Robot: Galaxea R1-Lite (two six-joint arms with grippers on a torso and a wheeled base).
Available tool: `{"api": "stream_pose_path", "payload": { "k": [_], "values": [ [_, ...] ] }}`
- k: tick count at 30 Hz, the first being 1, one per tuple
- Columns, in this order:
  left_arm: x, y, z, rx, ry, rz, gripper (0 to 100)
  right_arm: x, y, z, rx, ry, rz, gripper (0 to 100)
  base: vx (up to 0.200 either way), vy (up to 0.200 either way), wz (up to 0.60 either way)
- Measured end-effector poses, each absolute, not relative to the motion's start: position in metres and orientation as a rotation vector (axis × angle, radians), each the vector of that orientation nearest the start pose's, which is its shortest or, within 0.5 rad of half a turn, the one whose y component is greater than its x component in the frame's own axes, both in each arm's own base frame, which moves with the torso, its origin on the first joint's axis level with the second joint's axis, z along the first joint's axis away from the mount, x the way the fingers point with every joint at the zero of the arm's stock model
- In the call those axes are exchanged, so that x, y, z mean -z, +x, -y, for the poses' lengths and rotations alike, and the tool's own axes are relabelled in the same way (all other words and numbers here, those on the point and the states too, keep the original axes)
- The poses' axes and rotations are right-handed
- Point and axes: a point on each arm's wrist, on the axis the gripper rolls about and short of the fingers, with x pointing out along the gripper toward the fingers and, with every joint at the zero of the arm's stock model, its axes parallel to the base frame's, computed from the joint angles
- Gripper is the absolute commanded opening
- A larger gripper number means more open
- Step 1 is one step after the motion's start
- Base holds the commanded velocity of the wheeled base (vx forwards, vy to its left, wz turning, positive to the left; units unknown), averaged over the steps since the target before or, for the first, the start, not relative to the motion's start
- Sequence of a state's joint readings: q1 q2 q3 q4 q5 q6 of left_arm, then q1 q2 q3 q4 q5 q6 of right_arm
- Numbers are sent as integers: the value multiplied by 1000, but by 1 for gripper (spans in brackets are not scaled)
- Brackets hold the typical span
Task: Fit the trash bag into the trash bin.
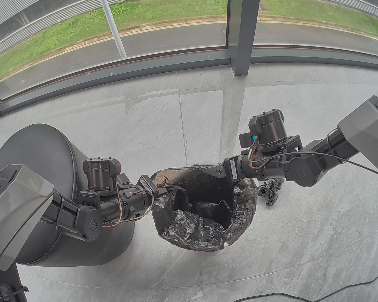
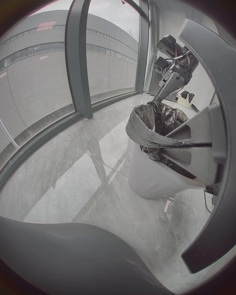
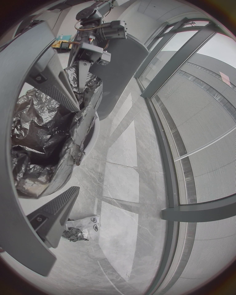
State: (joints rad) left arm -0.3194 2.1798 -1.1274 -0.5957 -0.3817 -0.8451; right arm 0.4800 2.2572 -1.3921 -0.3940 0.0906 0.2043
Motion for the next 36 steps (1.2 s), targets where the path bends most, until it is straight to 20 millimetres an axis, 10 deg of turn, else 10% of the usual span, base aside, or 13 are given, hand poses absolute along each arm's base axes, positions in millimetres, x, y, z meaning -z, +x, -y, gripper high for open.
{"api": "stream_pose_path", "payload": {
  "k": [36],
  "values": [
    [-84, 387, 136, 462, -751, -722, 0, -81, 459, -239, -454, 53, -522, 100, 0, 0, 0]
  ]
}}
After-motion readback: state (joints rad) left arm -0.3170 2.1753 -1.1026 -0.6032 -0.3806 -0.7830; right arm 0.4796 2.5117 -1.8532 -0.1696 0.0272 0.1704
